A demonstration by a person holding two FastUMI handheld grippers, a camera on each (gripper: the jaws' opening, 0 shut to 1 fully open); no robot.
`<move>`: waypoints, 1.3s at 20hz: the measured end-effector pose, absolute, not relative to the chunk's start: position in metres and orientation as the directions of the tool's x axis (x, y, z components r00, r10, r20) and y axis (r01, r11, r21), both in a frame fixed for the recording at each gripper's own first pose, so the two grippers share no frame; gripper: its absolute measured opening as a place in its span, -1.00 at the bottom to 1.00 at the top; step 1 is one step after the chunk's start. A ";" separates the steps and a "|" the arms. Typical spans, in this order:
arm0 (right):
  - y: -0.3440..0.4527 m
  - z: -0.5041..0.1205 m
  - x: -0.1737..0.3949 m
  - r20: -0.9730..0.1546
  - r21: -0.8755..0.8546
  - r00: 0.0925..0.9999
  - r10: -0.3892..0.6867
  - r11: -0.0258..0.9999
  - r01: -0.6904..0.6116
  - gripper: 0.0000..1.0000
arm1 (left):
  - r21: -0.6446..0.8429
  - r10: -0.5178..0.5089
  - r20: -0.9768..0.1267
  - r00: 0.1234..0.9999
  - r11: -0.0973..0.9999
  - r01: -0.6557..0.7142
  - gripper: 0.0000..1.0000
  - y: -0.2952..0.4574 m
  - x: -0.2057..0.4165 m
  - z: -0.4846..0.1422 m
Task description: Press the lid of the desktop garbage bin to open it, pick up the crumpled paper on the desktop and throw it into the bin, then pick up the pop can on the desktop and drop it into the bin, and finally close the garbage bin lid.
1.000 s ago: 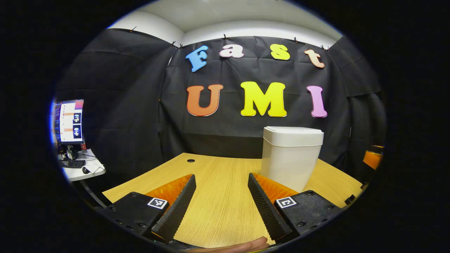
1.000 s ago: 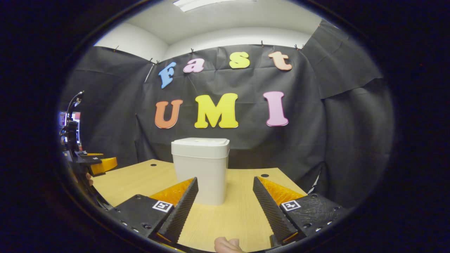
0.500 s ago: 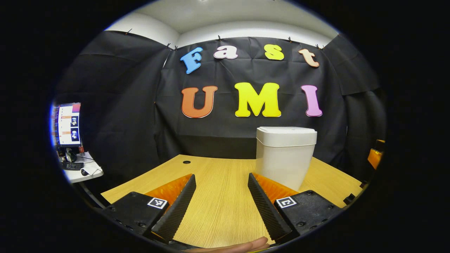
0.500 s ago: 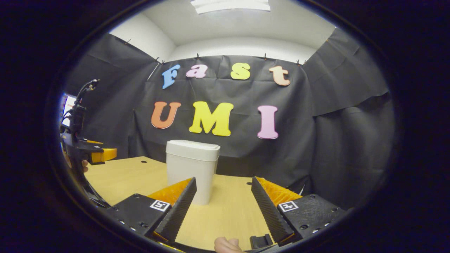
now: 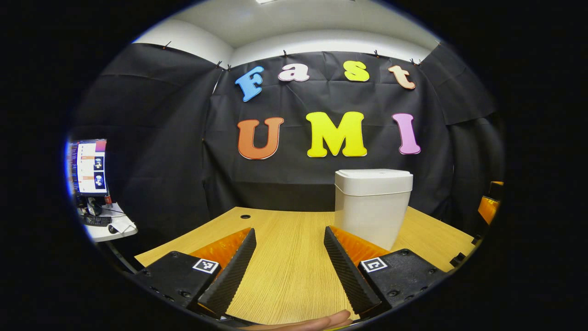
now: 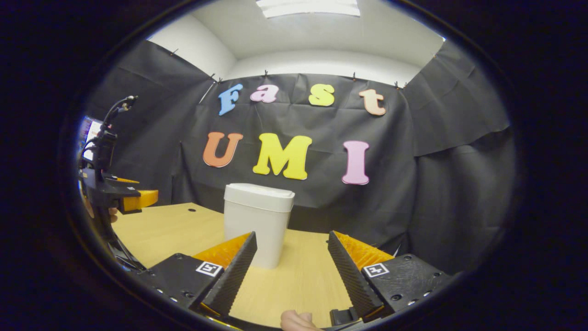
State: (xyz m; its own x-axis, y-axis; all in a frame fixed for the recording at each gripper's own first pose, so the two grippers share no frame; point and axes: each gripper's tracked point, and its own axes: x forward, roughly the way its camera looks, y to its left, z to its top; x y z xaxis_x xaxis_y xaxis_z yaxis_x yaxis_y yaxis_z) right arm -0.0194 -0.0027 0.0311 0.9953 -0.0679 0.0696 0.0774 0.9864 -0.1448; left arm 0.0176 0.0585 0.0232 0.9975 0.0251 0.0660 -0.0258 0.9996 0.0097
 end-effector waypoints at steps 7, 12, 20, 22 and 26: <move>-0.005 0.025 -0.015 0.064 -0.142 0.996 -0.057 0.988 0.065 0.90 | 0.009 0.034 0.067 0.997 0.999 -0.035 0.92 0.053 0.021 0.020; -0.004 0.031 -0.015 0.084 -0.136 0.996 -0.042 0.989 0.054 0.90 | 0.000 0.025 0.068 0.997 1.000 -0.025 0.92 0.042 0.019 0.020; -0.004 0.023 -0.012 0.042 -0.124 0.999 -0.033 0.992 0.038 0.84 | 0.011 0.030 0.064 0.997 0.999 -0.031 0.93 0.034 0.018 0.018; -0.006 0.021 -0.008 0.031 -0.126 0.999 -0.038 0.991 0.042 0.90 | 0.015 0.028 0.063 0.998 0.999 -0.029 0.92 0.033 0.018 0.017; -0.016 0.012 -0.004 0.003 -0.104 0.999 -0.047 0.993 0.047 0.90 | 0.006 0.044 0.036 0.998 0.999 -0.044 0.93 0.036 0.024 0.009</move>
